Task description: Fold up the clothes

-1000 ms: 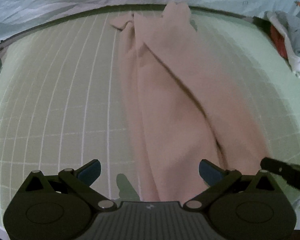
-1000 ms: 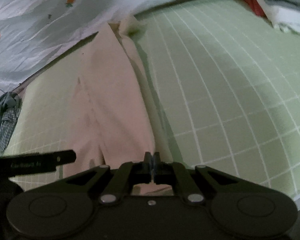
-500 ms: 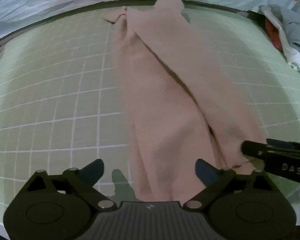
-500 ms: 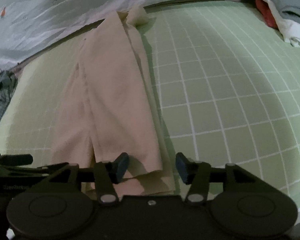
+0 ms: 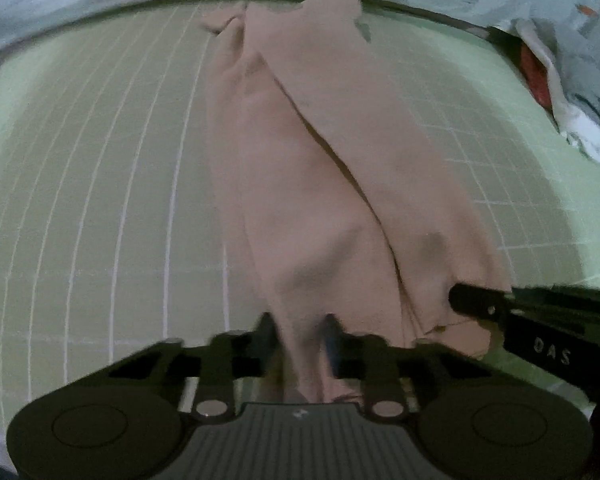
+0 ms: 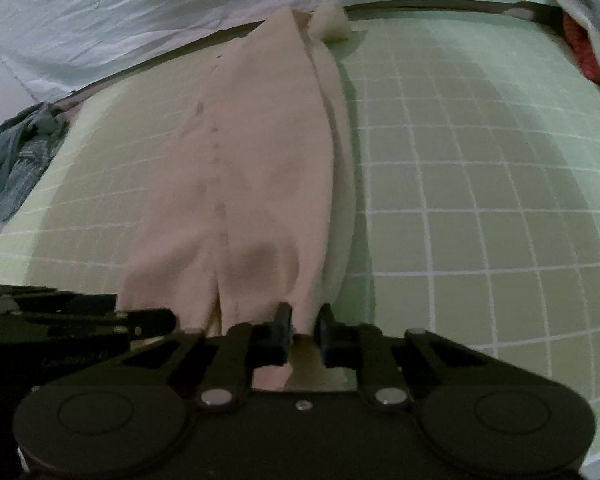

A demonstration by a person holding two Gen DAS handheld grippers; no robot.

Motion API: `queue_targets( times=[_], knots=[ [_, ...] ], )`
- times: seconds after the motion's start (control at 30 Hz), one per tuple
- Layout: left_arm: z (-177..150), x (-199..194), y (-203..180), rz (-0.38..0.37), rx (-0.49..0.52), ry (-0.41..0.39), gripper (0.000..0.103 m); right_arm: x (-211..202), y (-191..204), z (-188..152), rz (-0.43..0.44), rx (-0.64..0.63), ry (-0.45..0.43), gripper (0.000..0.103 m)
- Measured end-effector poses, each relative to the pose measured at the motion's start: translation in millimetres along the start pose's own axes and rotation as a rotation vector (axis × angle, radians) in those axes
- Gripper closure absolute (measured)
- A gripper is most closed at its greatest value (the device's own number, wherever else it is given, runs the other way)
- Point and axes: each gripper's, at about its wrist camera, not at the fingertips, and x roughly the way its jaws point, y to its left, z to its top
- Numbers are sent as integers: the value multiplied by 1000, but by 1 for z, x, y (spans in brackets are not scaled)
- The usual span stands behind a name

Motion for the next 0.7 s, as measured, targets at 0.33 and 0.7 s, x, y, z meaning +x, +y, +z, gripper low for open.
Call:
queue_targets(
  times=[0.33, 0.7],
  knots=[
    [48, -124, 34, -314, -148, -137, 93, -102, -1, 39, 228, 61, -80, 95],
    [166, -189, 21, -350, -143, -521, 94, -151, 12, 189, 358, 31, -436, 96]
  ],
)
